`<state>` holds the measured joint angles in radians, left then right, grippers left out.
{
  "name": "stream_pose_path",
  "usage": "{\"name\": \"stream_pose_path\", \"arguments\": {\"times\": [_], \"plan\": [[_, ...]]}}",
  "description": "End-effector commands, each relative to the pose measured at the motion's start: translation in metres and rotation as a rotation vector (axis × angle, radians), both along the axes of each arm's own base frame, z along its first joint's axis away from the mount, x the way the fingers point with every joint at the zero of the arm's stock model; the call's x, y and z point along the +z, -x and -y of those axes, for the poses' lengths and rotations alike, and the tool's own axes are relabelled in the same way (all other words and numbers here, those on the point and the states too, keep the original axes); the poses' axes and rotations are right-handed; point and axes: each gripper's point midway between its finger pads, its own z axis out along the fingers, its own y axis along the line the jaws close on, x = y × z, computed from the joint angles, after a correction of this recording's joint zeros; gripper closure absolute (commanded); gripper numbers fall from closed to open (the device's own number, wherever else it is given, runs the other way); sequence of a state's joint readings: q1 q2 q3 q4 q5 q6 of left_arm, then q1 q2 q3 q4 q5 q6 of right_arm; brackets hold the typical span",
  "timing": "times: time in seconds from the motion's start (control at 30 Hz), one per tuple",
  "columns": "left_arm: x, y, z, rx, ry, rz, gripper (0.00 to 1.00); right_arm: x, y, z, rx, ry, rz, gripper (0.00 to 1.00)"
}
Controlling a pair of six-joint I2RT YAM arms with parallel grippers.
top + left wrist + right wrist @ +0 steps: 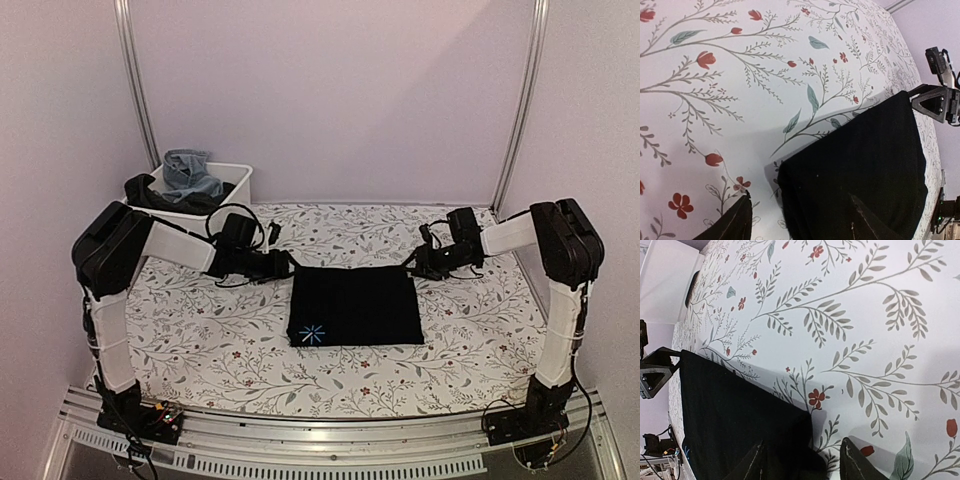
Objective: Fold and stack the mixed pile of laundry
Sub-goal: Adjust the square-folded T-shirt at the center of the board.
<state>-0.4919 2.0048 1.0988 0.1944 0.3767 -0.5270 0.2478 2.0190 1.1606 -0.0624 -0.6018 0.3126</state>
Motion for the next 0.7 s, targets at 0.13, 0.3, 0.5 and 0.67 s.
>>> {"name": "stream_pose_path", "arguments": {"times": [0.13,0.3,0.5,0.67], "plan": [[-0.013,-0.017,0.002,-0.002,0.018,-0.019,0.36,-0.014,-0.01,-0.013,0.052,-0.045,-0.013,0.52],[-0.015,-0.021,0.004,-0.007,0.041,-0.022,0.38,-0.018,-0.009,-0.021,0.074,-0.096,-0.033,0.58],[-0.015,-0.028,0.01,-0.022,0.065,-0.022,0.43,-0.015,-0.011,-0.025,0.086,-0.123,-0.036,0.69],[-0.009,-0.027,0.015,-0.048,0.1,-0.002,0.62,-0.005,-0.01,-0.026,0.087,-0.138,-0.027,0.89]]}}
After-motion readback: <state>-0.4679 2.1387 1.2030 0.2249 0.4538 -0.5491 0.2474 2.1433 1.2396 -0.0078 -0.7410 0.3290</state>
